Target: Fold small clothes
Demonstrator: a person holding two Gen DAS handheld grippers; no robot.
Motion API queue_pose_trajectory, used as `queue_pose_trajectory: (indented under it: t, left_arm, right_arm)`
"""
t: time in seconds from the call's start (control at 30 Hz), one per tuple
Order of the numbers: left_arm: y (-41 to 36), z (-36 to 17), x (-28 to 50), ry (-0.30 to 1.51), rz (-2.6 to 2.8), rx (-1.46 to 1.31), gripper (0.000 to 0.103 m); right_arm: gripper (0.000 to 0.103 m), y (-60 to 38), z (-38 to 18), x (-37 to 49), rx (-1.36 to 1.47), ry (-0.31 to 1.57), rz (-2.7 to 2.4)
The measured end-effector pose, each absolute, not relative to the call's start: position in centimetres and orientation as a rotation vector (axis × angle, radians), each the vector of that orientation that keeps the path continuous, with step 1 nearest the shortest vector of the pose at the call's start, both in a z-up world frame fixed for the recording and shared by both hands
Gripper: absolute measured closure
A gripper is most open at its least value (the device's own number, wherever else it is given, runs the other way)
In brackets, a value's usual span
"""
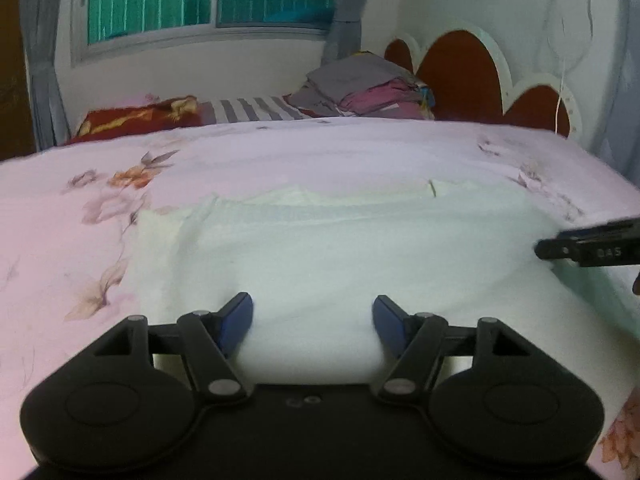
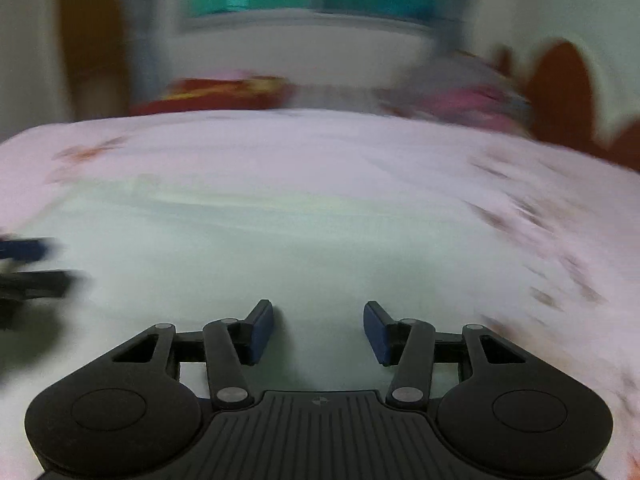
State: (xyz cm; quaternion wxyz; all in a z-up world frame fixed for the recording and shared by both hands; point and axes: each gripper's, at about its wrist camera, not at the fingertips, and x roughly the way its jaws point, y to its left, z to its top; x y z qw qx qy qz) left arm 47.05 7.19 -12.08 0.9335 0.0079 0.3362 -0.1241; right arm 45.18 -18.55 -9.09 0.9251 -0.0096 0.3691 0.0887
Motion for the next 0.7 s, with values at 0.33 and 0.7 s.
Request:
queue_pose_trajectory:
  t: [0.33, 0.7]
  left_arm:
    - [1.8, -12.4, 43.9, 0.721, -0.29, 0.075, 0.041]
    - [2.0, -11.3, 36.3, 0.703, -0.283, -0.022, 0.047]
  right_arm:
    - [0.054, -14.6, -8.4, 40.7, -0.054, 0.781, 0.356]
    - [0.102, -14.2, -7.0, 33.9, 0.044, 0.747, 0.493]
